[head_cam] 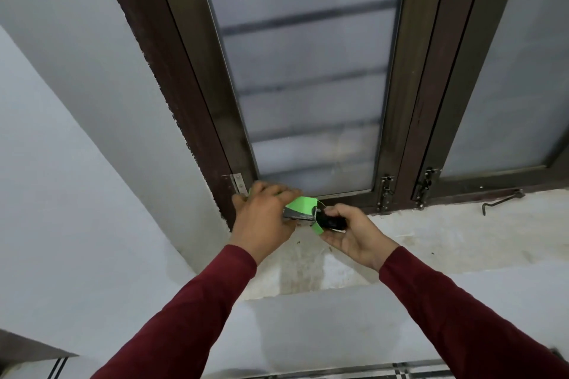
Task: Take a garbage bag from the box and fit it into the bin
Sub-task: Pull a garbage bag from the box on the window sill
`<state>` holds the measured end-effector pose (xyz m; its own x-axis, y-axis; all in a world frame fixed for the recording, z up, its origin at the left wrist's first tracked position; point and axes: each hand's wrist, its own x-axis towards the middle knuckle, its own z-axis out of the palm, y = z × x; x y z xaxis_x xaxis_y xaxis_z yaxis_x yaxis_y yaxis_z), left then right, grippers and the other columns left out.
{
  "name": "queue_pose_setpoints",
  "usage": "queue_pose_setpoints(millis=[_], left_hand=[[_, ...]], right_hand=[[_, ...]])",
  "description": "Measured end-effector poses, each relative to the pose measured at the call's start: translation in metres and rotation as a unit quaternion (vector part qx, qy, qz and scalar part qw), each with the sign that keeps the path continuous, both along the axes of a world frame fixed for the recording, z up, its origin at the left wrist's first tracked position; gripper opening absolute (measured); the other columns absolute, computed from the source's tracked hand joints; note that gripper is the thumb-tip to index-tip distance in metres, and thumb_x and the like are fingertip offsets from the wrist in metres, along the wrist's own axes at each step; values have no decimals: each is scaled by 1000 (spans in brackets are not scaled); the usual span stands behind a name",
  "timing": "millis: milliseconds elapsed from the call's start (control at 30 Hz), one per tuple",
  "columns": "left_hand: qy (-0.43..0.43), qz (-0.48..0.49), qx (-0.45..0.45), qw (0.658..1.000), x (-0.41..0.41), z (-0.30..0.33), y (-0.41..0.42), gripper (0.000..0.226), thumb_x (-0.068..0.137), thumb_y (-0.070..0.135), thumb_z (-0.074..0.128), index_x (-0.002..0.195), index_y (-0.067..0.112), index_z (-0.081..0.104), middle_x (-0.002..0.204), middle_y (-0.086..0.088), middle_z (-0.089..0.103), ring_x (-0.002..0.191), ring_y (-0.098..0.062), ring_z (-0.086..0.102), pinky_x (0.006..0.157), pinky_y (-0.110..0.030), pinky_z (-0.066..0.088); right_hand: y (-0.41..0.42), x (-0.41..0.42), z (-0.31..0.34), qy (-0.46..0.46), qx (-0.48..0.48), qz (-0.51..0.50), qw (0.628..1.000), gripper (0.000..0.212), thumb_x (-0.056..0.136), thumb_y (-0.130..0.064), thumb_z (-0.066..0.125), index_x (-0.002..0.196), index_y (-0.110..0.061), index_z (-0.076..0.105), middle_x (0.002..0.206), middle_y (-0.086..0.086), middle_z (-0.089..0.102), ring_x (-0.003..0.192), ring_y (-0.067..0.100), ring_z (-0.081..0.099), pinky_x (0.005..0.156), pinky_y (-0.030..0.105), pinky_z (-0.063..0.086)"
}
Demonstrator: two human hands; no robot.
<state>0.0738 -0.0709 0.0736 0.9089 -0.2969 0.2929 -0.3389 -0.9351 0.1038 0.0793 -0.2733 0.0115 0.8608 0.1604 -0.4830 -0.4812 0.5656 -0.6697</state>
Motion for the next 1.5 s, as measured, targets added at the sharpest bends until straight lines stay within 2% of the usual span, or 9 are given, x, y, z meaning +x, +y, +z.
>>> queue_pose_setpoints(millis=[167,333,500,567,633,933,1133,1267,1500], left_hand=[[113,67,-135,982,11,-11,20,64,80,36,81,140,46,59,141,13,57,135,-24,41,105,-48,36],[238,149,-173,944,20,-52,35,68,83,32,81,143,46,54,150,6,51,137,-26,41,106,-50,36],[142,103,-219,960,11,-78,22,50,93,34,72,142,33,60,144,6,59,133,-22,46,108,-36,43],[195,78,-408,889,1,-68,3,28,98,33,69,124,26,72,123,0,73,114,-20,64,90,-18,51],[325,65,-551,766,-9,-55,-14,25,101,40,64,113,22,75,111,-3,78,103,-22,72,82,-25,54],[457,123,-735,485,-21,-52,-20,43,100,45,55,126,14,69,123,-13,73,113,-32,67,86,-42,57],[463,139,-742,465,-24,-53,-18,45,91,17,72,132,1,65,125,-22,73,118,-39,69,83,-42,64],[457,163,-722,493,-21,-58,-9,49,85,8,73,133,-1,64,122,-22,74,101,-35,73,73,-39,64],[456,153,-712,511,-22,-54,-9,41,83,4,66,124,-2,67,110,-21,76,91,-32,74,68,-37,63]], right_hand=[[-6,2,0,-20,-79,17,996,10,90,-2,72,91,-7,63,99,16,65,85,20,69,69,26,62],[-8,-8,3,15,-70,-79,994,20,88,4,71,106,5,64,102,23,68,83,25,72,64,27,62],[9,-21,7,2,-50,-40,998,25,90,8,66,113,-3,63,102,22,73,93,32,73,74,36,63],[15,-23,8,-19,-73,-27,997,24,90,5,68,111,-7,66,98,15,75,93,28,72,81,37,60],[21,-28,9,-30,-118,-17,992,19,88,-2,74,104,-11,70,93,9,77,86,22,72,79,34,57],[28,-34,4,-36,-171,-56,983,9,93,-1,67,99,-8,70,95,14,74,84,23,70,69,34,60],[23,-32,-1,-33,-290,-124,948,38,86,4,49,79,-17,80,98,13,77,94,31,73,85,45,62],[13,-35,5,-23,-344,-198,918,11,75,-33,73,76,-24,79,86,0,77,92,23,72,90,44,59],[16,-40,10,-49,-436,-174,882,77,57,-58,90,115,-21,56,126,6,52,104,19,61,97,32,53]])
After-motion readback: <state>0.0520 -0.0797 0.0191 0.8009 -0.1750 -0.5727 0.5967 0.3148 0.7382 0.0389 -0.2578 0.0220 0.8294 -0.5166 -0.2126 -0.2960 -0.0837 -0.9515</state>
